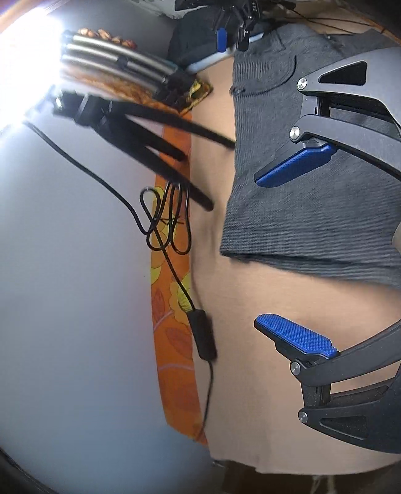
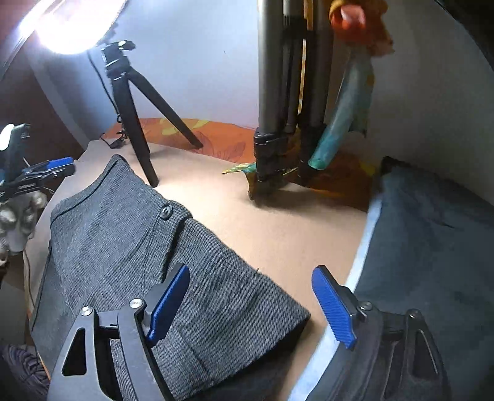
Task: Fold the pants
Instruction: 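Move the left gripper to the trouser waistband edge and close on it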
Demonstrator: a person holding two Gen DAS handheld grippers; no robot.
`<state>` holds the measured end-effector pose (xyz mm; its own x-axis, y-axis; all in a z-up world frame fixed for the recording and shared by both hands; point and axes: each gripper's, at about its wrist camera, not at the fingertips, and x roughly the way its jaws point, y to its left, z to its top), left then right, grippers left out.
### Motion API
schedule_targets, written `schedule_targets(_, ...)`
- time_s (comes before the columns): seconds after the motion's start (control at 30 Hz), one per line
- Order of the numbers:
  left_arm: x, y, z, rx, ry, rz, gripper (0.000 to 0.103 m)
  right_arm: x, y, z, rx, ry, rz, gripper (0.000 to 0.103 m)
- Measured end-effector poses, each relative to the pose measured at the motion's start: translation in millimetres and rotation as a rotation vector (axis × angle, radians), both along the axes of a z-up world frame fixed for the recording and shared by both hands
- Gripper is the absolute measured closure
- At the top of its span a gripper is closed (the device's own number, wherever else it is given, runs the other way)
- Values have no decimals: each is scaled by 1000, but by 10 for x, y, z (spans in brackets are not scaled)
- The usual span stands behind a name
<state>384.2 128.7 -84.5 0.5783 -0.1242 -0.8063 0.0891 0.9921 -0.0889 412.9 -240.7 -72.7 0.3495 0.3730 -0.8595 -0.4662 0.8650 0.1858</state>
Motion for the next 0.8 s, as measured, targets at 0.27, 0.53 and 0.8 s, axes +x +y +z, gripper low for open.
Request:
schedule_targets(0.27,276,6,-290,-2,31,-23,19,211,99,-177,-14,54,5,20)
schedule_targets(0.53,436,-126,-401,60,64,-79,19,311,179,-399,-42,93,19,20)
schedule_targets(0.8,603,-240,-533,99,90,-88,20,300,214,-473,-37,83,37,19)
